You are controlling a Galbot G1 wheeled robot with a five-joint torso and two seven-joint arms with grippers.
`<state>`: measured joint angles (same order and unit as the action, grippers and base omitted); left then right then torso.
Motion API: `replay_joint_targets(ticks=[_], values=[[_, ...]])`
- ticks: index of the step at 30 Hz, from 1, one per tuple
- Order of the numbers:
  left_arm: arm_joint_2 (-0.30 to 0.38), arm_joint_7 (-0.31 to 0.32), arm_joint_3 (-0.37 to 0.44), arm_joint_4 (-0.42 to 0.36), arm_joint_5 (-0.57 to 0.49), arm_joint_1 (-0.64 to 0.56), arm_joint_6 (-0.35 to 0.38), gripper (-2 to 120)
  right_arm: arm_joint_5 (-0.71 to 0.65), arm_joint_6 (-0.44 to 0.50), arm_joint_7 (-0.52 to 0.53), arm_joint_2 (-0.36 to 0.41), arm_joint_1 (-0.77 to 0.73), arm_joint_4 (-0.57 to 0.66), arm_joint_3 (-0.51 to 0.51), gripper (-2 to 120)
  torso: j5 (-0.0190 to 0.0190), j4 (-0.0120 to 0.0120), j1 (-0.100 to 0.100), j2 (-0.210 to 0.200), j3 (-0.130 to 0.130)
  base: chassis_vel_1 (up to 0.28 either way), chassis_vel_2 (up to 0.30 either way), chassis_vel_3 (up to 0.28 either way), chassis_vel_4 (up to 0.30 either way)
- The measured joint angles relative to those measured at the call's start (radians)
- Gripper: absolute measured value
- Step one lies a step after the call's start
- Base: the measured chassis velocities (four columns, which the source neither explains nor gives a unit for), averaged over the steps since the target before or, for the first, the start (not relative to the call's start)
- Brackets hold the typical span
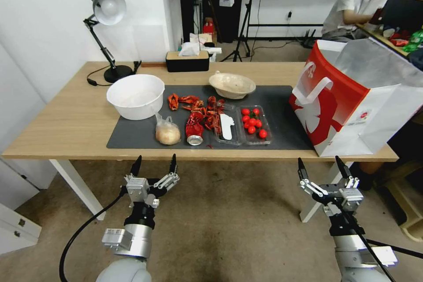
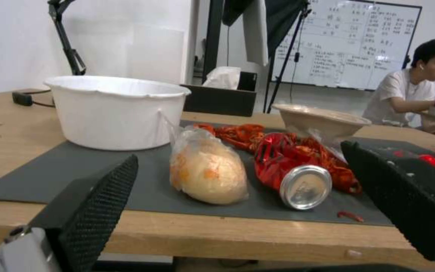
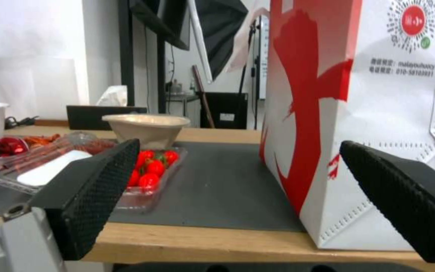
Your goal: Pick up the trash from the table and place it into the takeout bag.
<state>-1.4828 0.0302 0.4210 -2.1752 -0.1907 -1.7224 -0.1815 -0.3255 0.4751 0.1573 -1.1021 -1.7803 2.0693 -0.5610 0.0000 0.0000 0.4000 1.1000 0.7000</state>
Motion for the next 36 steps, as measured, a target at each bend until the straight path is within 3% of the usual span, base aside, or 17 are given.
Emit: replay_joint_targets(ticks=[22,36], values=[[0.014,-0.002,0.005,0.021,0.003,0.011,-0.001,100,-0.061,-0.079,0.024,0.023,0.043,-0.005,0.014,100,-0.0001,-0.0001,0.000,0.000,0.000,0.000,0.000,0.000,0.000],[0.019,-0.006,0.003,0.032,-0.003,0.032,0.007,100,-0.178,-0.278,0.137,0.142,0.303,0.030,0.125,100,0.0000,0.0002,0.000,0.000,0.000,0.000,0.000,0.000,0.000]])
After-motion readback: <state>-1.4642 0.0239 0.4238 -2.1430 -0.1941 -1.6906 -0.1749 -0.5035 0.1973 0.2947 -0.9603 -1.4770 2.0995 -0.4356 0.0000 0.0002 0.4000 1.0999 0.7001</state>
